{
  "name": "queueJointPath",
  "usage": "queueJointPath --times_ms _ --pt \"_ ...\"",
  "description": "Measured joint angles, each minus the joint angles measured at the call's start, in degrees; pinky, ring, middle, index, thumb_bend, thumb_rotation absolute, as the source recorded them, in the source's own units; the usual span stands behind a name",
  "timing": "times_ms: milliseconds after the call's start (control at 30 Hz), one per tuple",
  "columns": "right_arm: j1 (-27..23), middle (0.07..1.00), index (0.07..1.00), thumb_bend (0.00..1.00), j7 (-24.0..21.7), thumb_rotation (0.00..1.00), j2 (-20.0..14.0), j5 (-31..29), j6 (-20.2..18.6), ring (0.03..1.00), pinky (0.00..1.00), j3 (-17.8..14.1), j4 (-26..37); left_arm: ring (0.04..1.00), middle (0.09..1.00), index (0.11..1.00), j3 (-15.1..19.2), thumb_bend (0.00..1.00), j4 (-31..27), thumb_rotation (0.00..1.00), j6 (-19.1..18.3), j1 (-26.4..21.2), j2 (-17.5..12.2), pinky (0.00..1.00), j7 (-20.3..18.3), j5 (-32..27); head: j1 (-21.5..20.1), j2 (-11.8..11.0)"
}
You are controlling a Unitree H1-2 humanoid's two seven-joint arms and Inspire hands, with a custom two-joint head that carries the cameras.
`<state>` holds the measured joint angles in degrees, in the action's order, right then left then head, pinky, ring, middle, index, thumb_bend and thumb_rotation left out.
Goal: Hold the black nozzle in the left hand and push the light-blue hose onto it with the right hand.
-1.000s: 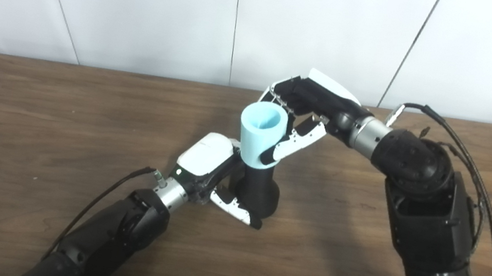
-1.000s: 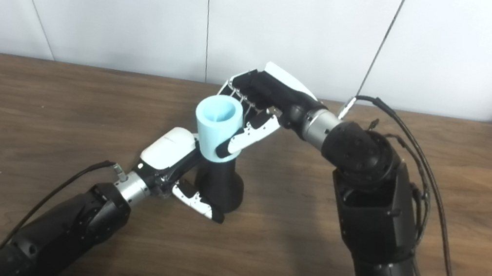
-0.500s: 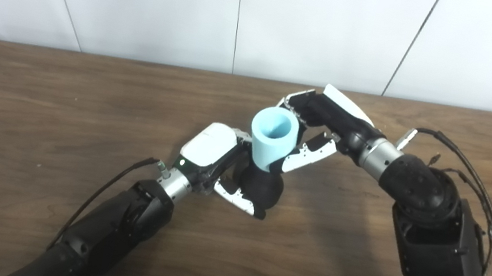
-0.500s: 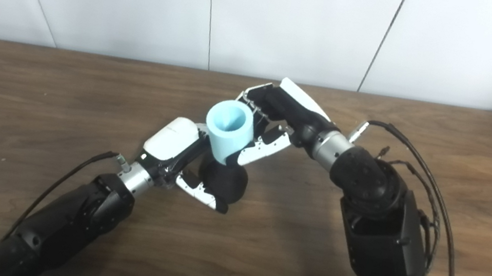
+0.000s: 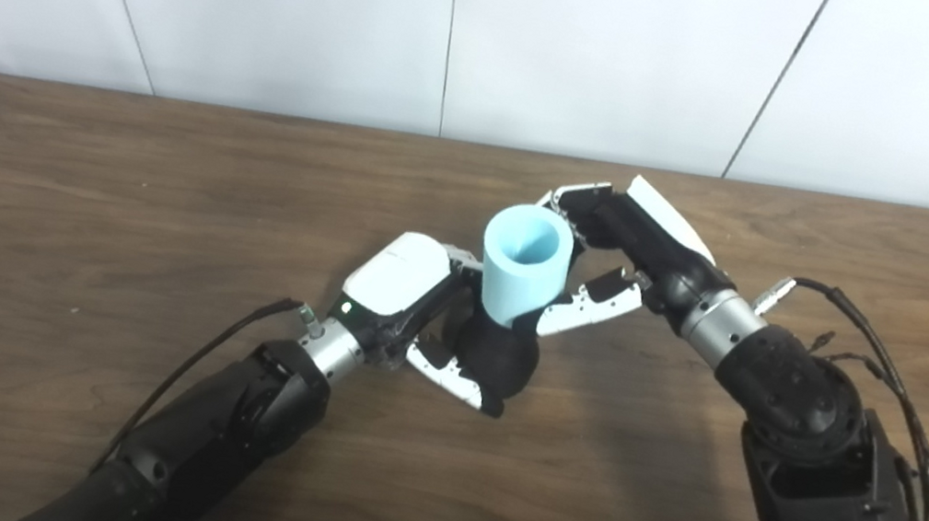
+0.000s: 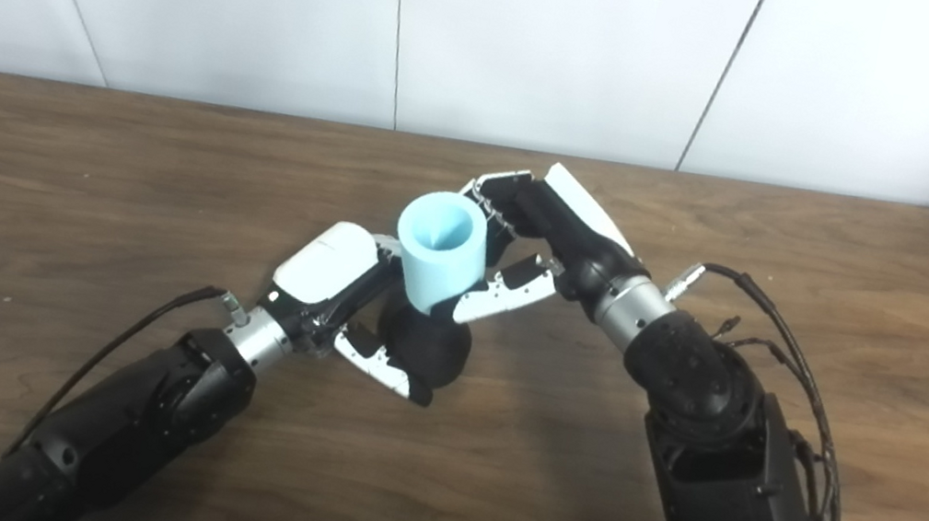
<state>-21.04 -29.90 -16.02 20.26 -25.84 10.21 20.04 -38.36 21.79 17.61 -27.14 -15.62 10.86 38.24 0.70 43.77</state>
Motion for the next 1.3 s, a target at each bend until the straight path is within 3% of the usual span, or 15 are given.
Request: queueJointPath --times_ms 67,500,567,667,833,967,1167,1300 --pt "0.45 0.936 0.997 0.96 -2.17 0.34 -1.32 -0.72 -0.88 0.851 0.66 1.15 -0.17 0.629 0.482 0.484 0.0 0.53 -0.01 0.0 0.01 -0.01 0.01 0.72 -0.05 0.0 -0.35 -0.35" --pt "-2.39 0.992 1.0 0.99 -1.59 0.33 -0.34 -0.77 -0.95 0.907 0.69 -0.38 0.03 0.631 0.484 0.483 -0.01 0.53 0.52 0.0 0.27 -0.24 0.31 0.73 -0.17 -0.1 -0.09 -0.7" --pt "-2.34 0.999 1.0 1.0 -1.59 0.33 -0.44 -0.87 -0.95 0.945 0.73 -0.39 0.03 0.636 0.484 0.483 0.0 0.53 0.61 0.0 0.27 -0.26 0.31 0.73 -0.16 -0.11 -0.09 -0.7" --pt "-2.36 1.0 1.0 1.0 -1.59 0.3 -0.53 -1.13 -0.95 0.996 0.87 -0.64 0.03 0.635 0.485 0.482 0.0 0.53 0.66 0.0 0.27 -0.28 0.32 0.73 -0.16 -0.11 -0.09 -0.7" --pt "-2.89 1.0 1.0 1.0 -1.21 0.34 -1.4 -1.14 -0.88 1.0 0.98 -1.1 -0.01 0.634 0.489 0.48 0.0 0.53 0.92 0.0 0.51 -0.36 0.38 0.73 -0.16 -0.11 0.0 -0.97" --pt "-4.68 1.0 1.0 1.0 -2.5 0.38 -5.35 -3.71 -0.29 1.0 1.0 -1.47 0.52 0.633 0.48 0.485 0.0 0.53 1.28 0.0 0.81 -0.55 0.59 0.72 -0.2 -0.11 0.09 -1.05" --pt "-7.38 1.0 1.0 1.0 -7.61 0.42 -15.11 -8.93 0.91 1.0 1.0 -1.97 7.57 0.639 0.475 0.489 0.04 0.53 1.7 0.0 1.19 -0.73 0.7 0.73 -0.28 -0.15 -0.26 -1.14" --pt "-7.93 1.0 1.0 1.0 -8.76 0.39 -18.37 -10.91 2.87 1.0 1.0 -1.87 9.86 0.636 0.477 0.488 0.04 0.53 1.9 0.0 1.22 -0.8 0.74 0.74 -0.32 -0.26 -0.53 -1.41"
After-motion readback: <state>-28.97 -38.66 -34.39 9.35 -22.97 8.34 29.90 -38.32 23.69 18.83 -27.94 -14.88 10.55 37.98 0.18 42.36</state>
